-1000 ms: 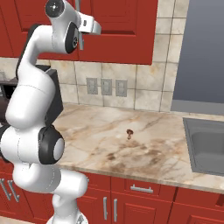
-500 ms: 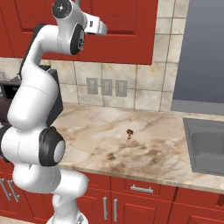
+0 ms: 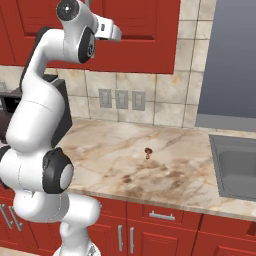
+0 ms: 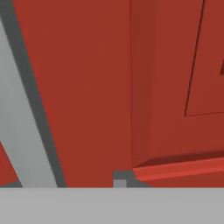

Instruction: Pick the spray and sponge from the cabinet and place them on the counter.

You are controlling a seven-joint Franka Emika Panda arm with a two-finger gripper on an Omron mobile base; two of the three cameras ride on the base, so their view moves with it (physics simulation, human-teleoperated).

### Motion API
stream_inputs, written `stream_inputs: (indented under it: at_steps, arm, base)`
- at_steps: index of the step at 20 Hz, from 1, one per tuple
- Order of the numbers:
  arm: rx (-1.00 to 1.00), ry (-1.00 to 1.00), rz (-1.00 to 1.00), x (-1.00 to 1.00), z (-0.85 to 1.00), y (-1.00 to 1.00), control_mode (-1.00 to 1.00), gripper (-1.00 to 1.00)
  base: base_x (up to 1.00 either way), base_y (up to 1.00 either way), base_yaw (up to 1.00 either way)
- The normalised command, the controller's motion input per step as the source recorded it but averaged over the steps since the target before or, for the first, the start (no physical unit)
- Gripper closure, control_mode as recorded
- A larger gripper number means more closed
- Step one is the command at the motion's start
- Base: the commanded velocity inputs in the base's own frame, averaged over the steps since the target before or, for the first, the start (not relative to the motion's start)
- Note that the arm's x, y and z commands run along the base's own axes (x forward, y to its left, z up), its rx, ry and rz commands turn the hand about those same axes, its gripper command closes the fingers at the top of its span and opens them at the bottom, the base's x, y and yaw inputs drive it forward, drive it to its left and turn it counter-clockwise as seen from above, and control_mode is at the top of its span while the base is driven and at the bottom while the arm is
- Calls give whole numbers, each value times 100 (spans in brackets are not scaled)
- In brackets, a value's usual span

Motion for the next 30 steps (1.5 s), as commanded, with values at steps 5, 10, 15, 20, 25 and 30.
stream_inputs:
  at_steps: [5, 10, 15, 20, 25, 30]
  arm:
    - [4, 0, 0, -54, 0, -62, -100, 100]
    - [4, -1, 0, -49, 0, -61, -100, 100]
    - [1, -2, 0, -28, 0, -54, -100, 100]
    - [0, -2, 0, -35, 0, -56, -100, 100]
    - [0, -2, 0, -40, 0, -59, -100, 100]
    - [1, -1, 0, -46, 0, -55, -100, 100]
  base:
    - [0, 0, 0]
    - [0, 0, 0]
    - [0, 0, 0]
    - [0, 0, 0]
    - [0, 0, 0]
    - [0, 0, 0]
